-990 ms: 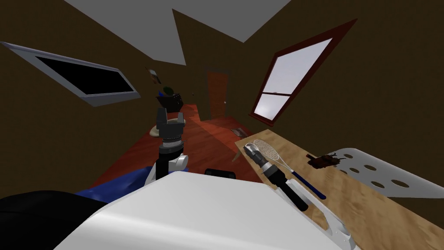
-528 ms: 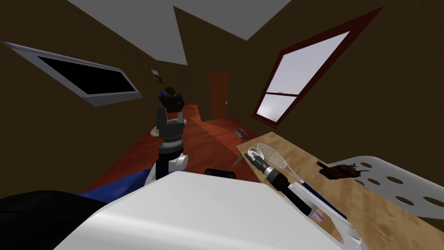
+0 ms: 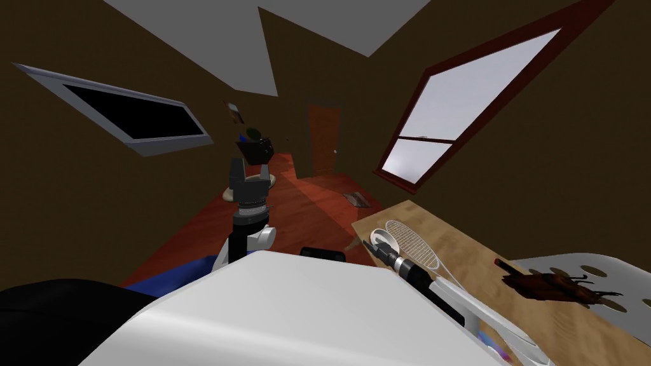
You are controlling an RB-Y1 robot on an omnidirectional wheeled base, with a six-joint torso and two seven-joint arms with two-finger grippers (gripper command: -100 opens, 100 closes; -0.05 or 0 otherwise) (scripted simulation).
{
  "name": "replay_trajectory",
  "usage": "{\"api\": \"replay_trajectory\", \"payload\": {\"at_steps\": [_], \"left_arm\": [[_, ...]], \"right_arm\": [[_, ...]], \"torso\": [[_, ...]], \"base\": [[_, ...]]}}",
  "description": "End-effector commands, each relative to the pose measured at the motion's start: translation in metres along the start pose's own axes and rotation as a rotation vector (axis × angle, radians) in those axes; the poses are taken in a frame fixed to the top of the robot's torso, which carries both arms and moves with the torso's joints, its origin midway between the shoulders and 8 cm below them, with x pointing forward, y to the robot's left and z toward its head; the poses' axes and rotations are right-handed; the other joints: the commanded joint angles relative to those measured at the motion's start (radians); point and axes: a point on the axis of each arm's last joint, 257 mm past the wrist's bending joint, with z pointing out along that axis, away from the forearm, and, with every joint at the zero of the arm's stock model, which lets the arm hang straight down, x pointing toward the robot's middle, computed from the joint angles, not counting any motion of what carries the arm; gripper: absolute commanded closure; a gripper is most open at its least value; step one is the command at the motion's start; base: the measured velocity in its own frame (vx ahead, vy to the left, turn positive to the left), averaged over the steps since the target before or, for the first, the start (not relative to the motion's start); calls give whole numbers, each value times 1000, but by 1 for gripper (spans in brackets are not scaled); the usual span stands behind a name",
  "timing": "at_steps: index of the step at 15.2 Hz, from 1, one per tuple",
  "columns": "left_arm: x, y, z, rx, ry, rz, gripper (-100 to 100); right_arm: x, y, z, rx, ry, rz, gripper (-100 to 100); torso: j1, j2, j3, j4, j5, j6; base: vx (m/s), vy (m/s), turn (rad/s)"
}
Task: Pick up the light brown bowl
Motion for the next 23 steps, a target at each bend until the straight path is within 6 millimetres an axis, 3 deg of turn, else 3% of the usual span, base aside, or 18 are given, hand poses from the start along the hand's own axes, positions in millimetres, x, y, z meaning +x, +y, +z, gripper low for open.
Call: {"api": "replay_trajectory", "payload": {"at_steps": [1, 2, 3, 4, 5, 6, 7, 9, 10, 11, 12, 14, 15, 17, 18, 21, 22, 23], "left_arm": [[0, 0, 0, 0, 0, 0, 0], [0, 0, 0, 0, 0, 0, 0], [0, 0, 0, 0, 0, 0, 0], [0, 0, 0, 0, 0, 0, 0], [0, 0, 0, 0, 0, 0, 0], [0, 0, 0, 0, 0, 0, 0], [0, 0, 0, 0, 0, 0, 0], [0, 0, 0, 0, 0, 0, 0], [0, 0, 0, 0, 0, 0, 0], [0, 0, 0, 0, 0, 0, 0], [0, 0, 0, 0, 0, 0, 0], [0, 0, 0, 0, 0, 0, 0], [0, 0, 0, 0, 0, 0, 0], [0, 0, 0, 0, 0, 0, 0], [0, 0, 0, 0, 0, 0, 0], [0, 0, 0, 0, 0, 0, 0], [0, 0, 0, 0, 0, 0, 0], [0, 0, 0, 0, 0, 0, 0]], "right_arm": [[28, -15, -12, 36, 81, -27, -100], [28, -17, -14, 36, 87, -36, -100], [52, -27, -23, 63, 148, -49, -100], [52, -30, -24, 64, 156, -62, -100], [74, -40, -36, 88, 218, -79, -100], [74, -42, -37, 89, 223, -87, -100], [93, -51, -48, 111, 276, -100, -100], [114, -62, -64, 130, 344, -126, -100], [114, -63, -65, 130, 347, -131, -100], [132, -71, -79, 146, 401, -144, -100], [131, -72, -80, 147, 405, -150, -100], [162, -87, -111, 172, 511, -181, -100], [162, -87, -111, 172, 511, -181, -100], [186, -96, -140, 187, 599, -204, -100], [186, -96, -140, 187, 599, -204, -100], [215, -106, -182, 200, 716, -225, -100], [218, -107, -187, 202, 730, -227, -100], [210, -104, -175, 199, 699, -223, -100]], "torso": [[0, 0, 0, 0, 0, 0], [0, 2, 1, 0, 0, 0], [0, 2, 2, 1, 0, 0], [0, 2, 1, 1, 0, 0], [0, 2, 1, 1, 0, 0], [0, 1, 1, 0, 0, 0], [0, 1, 1, 0, 0, 0], [1, 0, 0, 0, 0, 0], [1, 0, 0, 0, 0, 0], [1, 1, 1, 0, 0, 0], [2, 1, 1, 0, 0, 0], [3, 1, 1, 1, 1, 0], [3, 0, 1, 0, 1, 0], [3, 1, 1, 0, 1, 0], [4, 0, 0, 0, 1, 0], [3, 2, 2, 1, 1, 0], [3, 2, 1, 1, 1, 0], [4, 2, 1, 1, 1, 0]], "base": [[107, 33, 60], [115, 30, 54], [137, 22, 71], [138, 24, 61], [156, 24, 72], [164, 16, 57], [176, 28, 67], [149, 44, 62], [131, 41, 52], [142, 53, 74], [137, 49, 51], [153, 52, 68], [155, 53, 62], [154, 70, 67], [144, 67, 58], [128, 51, 59], [155, 58, 49], [90, 33, 10]]}}
